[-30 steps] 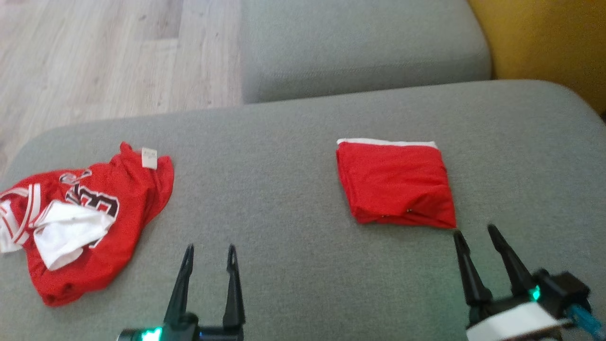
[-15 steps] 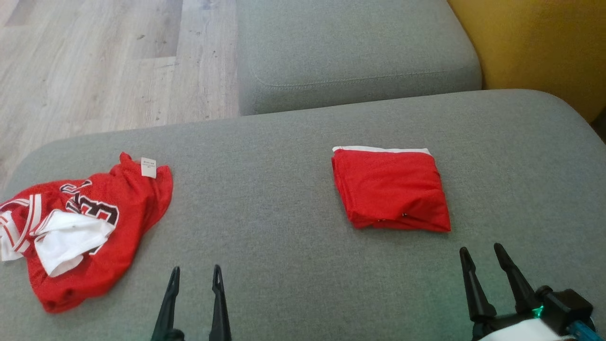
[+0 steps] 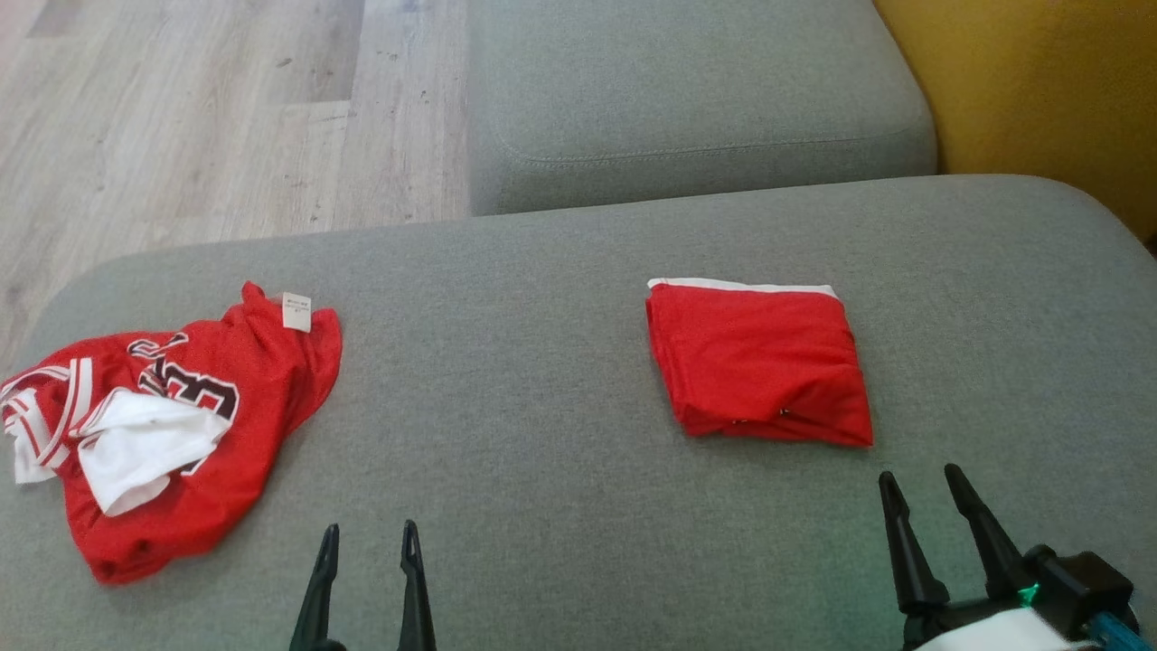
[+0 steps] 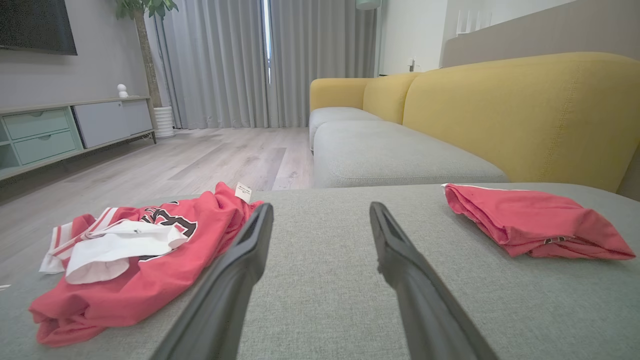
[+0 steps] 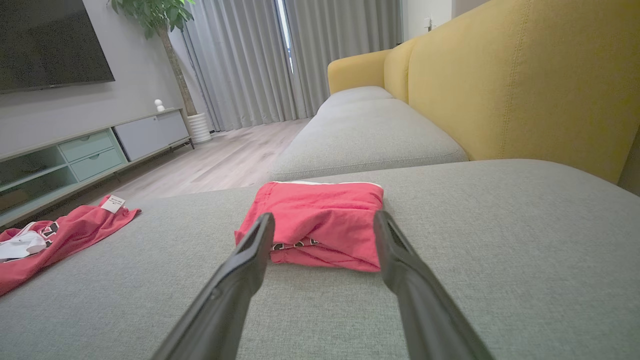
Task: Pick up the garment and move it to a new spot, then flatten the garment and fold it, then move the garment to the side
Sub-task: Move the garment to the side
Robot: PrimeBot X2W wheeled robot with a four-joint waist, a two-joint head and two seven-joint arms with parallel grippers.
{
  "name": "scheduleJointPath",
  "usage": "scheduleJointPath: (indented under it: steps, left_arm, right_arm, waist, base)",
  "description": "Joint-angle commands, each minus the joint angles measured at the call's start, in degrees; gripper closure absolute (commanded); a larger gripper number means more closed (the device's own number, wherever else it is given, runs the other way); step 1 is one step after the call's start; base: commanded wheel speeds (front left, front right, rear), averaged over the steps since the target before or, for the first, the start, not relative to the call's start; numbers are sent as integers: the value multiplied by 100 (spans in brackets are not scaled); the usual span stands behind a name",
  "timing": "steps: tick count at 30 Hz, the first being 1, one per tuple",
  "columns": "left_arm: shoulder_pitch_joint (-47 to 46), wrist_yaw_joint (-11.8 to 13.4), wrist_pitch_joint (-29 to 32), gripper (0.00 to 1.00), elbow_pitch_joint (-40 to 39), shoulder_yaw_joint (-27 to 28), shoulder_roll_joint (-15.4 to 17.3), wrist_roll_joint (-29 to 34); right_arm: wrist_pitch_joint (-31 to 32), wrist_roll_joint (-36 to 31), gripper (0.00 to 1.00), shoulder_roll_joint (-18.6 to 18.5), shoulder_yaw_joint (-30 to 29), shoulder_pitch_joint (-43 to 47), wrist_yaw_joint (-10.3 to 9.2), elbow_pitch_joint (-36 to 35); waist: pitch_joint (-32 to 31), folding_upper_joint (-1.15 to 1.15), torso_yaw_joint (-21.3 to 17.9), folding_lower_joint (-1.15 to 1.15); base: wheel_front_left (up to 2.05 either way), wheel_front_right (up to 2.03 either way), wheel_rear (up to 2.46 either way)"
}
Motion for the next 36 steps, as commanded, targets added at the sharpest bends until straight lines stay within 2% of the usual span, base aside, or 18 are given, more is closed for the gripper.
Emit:
scheduleJointPath:
  steps: [1,21,26,36]
  left_arm:
    - [-201,39,-29,0,-202,171,-25,-42]
    - [-290,84,-29,0,-248,120,-26,-89]
    - [-374,122,-29,0,-305,50,-26,-206]
    - [-761,179,-29,0,-414,-229,-26,-218]
  right_arm:
    - [-34,-24,0,-125,58,-165,39,-167]
    - [-34,-41,0,-155,93,-187,39,-193]
    - [-34,-32,0,-211,34,-318,39,-200]
    - [-34,111,0,-576,-75,-1046,39,124]
  waist:
    - [13,0,28,0]
    - [185,0,140,0]
    - [400,0,253,0]
    - [1132,0,535,0]
  base:
    - [0,0,0]
    - [0,0,0]
    - [0,0,0]
    - [0,0,0]
